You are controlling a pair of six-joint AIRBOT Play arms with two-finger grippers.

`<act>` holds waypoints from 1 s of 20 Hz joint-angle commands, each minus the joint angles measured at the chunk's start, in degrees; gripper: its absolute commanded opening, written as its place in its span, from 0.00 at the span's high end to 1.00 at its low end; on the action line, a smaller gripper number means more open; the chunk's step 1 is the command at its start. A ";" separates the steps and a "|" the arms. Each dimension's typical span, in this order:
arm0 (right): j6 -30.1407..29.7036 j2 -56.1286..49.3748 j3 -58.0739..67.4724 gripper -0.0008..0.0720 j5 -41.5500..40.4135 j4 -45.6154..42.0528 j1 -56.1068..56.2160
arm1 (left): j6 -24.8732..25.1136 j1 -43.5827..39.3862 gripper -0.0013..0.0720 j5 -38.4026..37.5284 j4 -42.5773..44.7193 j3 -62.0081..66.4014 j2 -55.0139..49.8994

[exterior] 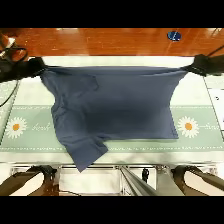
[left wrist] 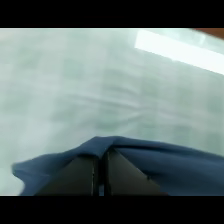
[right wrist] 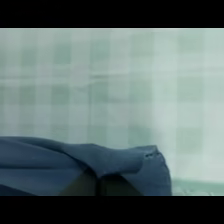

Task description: Fold the shirts.

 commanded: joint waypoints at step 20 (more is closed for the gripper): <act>-4.52 -30.36 18.93 0.95 16.57 3.37 -3.67 | 19.26 6.05 0.95 -42.82 -7.67 30.69 -34.03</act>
